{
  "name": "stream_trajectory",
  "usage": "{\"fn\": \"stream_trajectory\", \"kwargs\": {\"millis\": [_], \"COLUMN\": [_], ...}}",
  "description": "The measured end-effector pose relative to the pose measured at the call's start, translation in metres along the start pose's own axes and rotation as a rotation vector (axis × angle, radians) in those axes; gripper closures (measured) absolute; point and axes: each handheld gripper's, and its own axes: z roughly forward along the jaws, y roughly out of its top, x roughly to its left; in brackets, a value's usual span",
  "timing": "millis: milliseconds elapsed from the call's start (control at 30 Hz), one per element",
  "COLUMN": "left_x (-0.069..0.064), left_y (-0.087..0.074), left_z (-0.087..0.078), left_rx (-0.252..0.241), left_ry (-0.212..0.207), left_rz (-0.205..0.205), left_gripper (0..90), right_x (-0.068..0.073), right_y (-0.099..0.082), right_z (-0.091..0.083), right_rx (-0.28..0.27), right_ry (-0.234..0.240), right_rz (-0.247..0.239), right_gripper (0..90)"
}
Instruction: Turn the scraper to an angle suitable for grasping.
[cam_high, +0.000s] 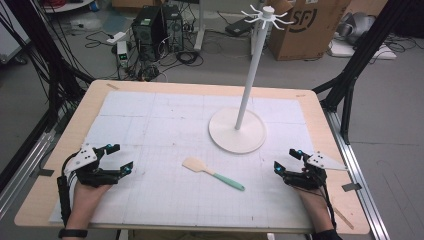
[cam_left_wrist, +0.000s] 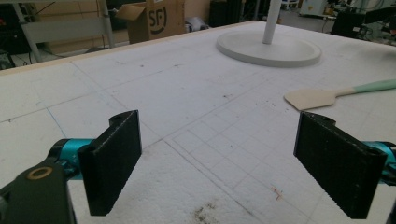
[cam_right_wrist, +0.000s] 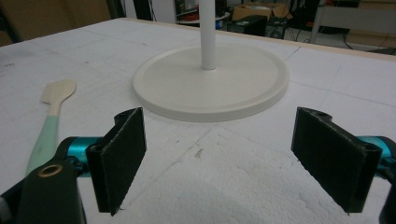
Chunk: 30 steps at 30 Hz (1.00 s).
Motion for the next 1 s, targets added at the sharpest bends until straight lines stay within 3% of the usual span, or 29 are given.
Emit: {"fn": "stream_trajectory", "kwargs": {"millis": [267, 433, 600, 633, 700, 733, 767, 867, 1000], "left_x": [0.0, 0.0, 0.0, 0.0, 0.0, -0.001, -0.001, -0.001, -0.001], "left_y": [0.0, 0.0, 0.0, 0.0, 0.0, 0.0, 0.0, 0.0, 0.0], "left_z": [0.0, 0.0, 0.0, 0.0, 0.0, 0.0, 0.0, 0.0, 0.0], "left_rx": [0.001, 0.001, 0.002, 0.002, 0.002, 0.002, 0.002, 0.002, 0.003], "left_ry": [0.001, 0.001, 0.001, 0.001, 0.001, 0.001, 0.002, 0.002, 0.002], "left_rz": [0.001, 0.002, 0.001, 0.002, 0.002, 0.002, 0.002, 0.002, 0.003], "left_gripper": [15.8, 15.8, 16.0, 16.0, 16.0, 16.0, 16.0, 16.1, 16.1], "right_x": [0.002, 0.015, 0.031, 0.04, 0.044, 0.053, 0.053, 0.069, 0.083], "right_y": [0.003, 0.013, 0.022, 0.027, 0.029, 0.033, 0.033, 0.038, 0.04], "right_z": [0.0, 0.009, 0.026, 0.036, 0.041, 0.05, 0.05, 0.069, 0.086], "right_rx": [-0.005, -0.012, 0.012, 0.03, 0.039, 0.056, 0.056, 0.099, 0.138], "right_ry": [0.01, 0.059, 0.108, 0.14, 0.152, 0.187, 0.187, 0.25, 0.286], "right_rz": [0.0, -0.024, -0.056, -0.073, -0.078, -0.086, -0.086, -0.109, -0.121], "right_gripper": [17.4, 17.4, 22.6, 23.5, 23.8, 25.0, 25.0, 27.5, 29.8]}}
